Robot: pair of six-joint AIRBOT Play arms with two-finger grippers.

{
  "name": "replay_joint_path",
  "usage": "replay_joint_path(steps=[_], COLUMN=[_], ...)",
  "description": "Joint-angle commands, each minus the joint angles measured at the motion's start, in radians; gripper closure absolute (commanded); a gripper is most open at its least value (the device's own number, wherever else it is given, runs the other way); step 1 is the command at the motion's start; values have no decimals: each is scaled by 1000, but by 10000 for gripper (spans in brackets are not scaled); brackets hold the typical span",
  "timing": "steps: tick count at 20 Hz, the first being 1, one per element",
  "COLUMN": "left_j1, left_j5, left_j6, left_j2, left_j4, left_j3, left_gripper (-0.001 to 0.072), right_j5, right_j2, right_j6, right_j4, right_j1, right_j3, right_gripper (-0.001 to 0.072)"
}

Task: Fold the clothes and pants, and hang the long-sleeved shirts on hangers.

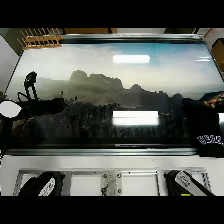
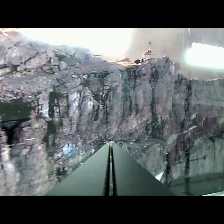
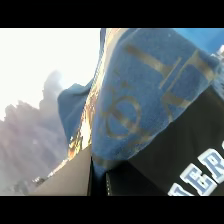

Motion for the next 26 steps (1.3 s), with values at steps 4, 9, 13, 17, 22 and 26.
replay_joint_path(steps=[4, 9, 13, 17, 22, 26], left_j1=[0, 0, 0, 0, 0, 0], left_j5=[-2, -3, -2, -2, -2, 1], left_j6=[1, 1, 1, 1, 1, 1], left_j2=[0, 0, 0, 0, 0, 0], left_j4=[2, 2, 2, 2, 3, 2], left_j3=[0, 0, 0, 0, 0, 0], left_gripper=[701, 701, 701, 700, 701, 701], right_j5=[154, 199, 238, 305, 285, 113], right_j2=[24, 31, 31, 31, 69, 196], right_j6=[14, 14, 14, 14, 3, -68], right_j4=[-122, -267, -272, -276, -267, -86], right_j1=[-19, -23, -32, -33, -31, 20], right_j3=[-54, -147, -192, -204, -206, -206], right_gripper=[695, 694, 685, 682, 1, 1])
